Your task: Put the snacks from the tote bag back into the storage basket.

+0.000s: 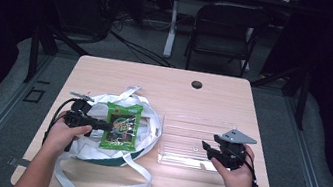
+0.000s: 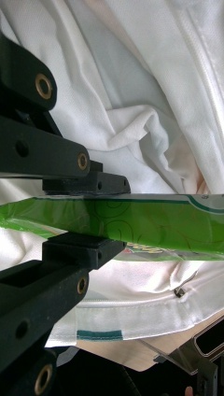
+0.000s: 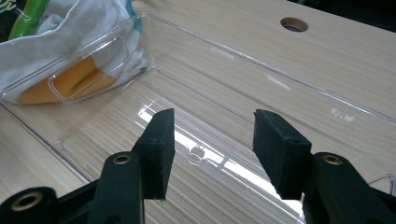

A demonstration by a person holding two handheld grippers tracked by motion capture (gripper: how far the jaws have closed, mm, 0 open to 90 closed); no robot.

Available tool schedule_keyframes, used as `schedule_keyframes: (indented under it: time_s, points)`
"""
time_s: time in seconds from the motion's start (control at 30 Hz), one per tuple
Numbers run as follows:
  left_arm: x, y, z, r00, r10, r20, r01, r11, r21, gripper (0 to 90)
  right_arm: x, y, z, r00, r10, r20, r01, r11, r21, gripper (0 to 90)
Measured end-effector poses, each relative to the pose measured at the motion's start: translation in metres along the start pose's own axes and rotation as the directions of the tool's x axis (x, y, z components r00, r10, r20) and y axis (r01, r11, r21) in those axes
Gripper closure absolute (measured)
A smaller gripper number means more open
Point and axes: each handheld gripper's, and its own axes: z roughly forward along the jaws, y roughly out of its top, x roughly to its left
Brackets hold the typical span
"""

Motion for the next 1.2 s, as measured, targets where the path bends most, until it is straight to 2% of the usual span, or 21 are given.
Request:
schedule_keyframes:
  time_s: [0.2,0.3,0.53,0.7,0.93,1.2]
  points:
    - [-0.002,0.001,-0.004,0.9998,0.018,0.000,-0.018,0.9994,-0.030,73.5,0.000,0.000,0.000,1.0000,-0.005,0.002,0.005,1.000,-0.003,48.8]
    - [-0.003,0.002,-0.006,0.9995,0.027,-0.018,-0.028,0.9986,-0.046,73.5,0.000,0.000,0.000,0.9999,-0.010,0.005,0.010,1.000,-0.002,48.6]
    - [-0.003,0.002,-0.009,0.9989,0.037,-0.029,-0.039,0.9968,-0.070,73.5,0.001,0.000,0.001,0.9998,-0.021,0.006,0.021,1.000,0.002,48.2]
    - [-0.005,0.003,-0.011,0.9975,0.061,-0.037,-0.064,0.9939,-0.090,73.5,0.002,0.000,0.001,0.9988,-0.048,0.010,0.048,0.999,0.006,49.3]
    - [-0.007,0.004,-0.013,0.9964,0.068,-0.051,-0.074,0.9906,-0.115,73.5,0.002,0.000,0.001,0.9970,-0.073,0.026,0.073,0.997,0.003,48.7]
    - [-0.009,0.004,-0.016,0.9953,0.083,-0.050,-0.089,0.9871,-0.133,73.6,0.005,0.002,0.002,0.9946,-0.103,0.001,0.103,0.995,0.010,48.3]
